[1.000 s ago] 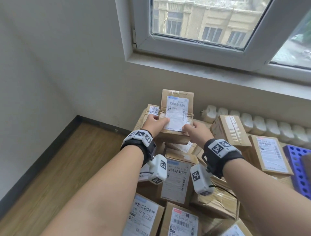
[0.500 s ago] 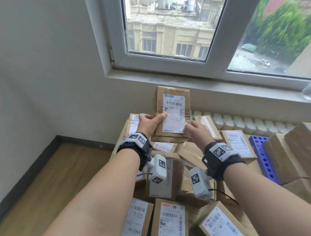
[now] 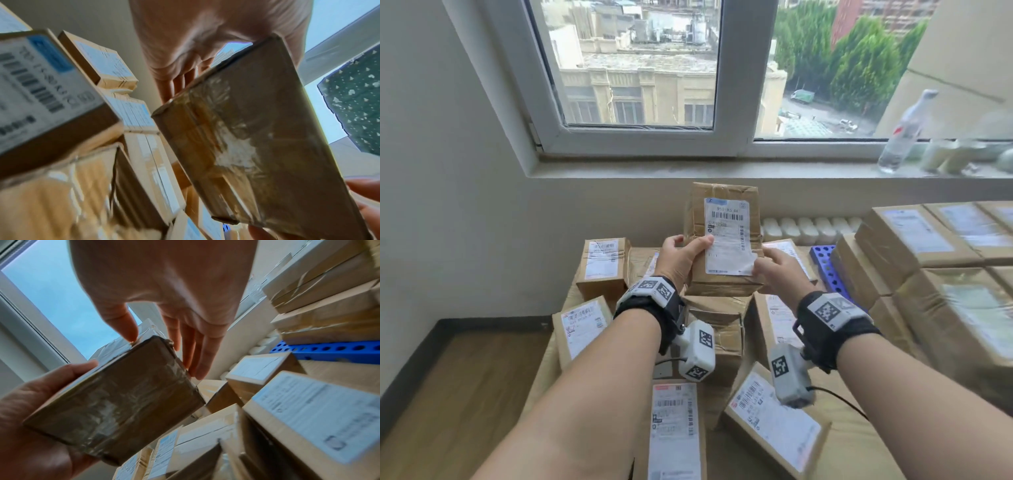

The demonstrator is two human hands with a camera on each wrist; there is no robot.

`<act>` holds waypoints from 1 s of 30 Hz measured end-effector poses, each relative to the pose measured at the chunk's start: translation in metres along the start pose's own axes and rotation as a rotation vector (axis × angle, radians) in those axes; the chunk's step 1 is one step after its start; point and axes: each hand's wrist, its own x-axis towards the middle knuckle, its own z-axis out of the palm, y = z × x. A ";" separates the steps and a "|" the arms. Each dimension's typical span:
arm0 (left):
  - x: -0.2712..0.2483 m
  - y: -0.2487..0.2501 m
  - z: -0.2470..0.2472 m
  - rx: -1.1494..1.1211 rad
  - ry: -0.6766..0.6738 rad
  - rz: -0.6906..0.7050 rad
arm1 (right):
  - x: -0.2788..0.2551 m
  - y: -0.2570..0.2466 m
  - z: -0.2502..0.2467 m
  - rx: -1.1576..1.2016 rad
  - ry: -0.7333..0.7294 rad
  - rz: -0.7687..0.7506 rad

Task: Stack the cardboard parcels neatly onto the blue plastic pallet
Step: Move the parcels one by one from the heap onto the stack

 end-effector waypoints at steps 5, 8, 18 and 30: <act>-0.037 -0.013 0.058 -0.069 -0.049 0.001 | -0.042 0.020 -0.058 0.107 0.008 0.068; -0.068 -0.018 0.096 -0.079 -0.076 0.011 | -0.068 0.037 -0.097 0.200 0.005 0.082; -0.165 -0.034 0.225 -0.091 -0.217 0.112 | -0.163 0.085 -0.224 0.267 0.083 0.044; -0.242 -0.055 0.368 -0.033 -0.442 0.195 | -0.227 0.145 -0.346 0.325 0.281 0.012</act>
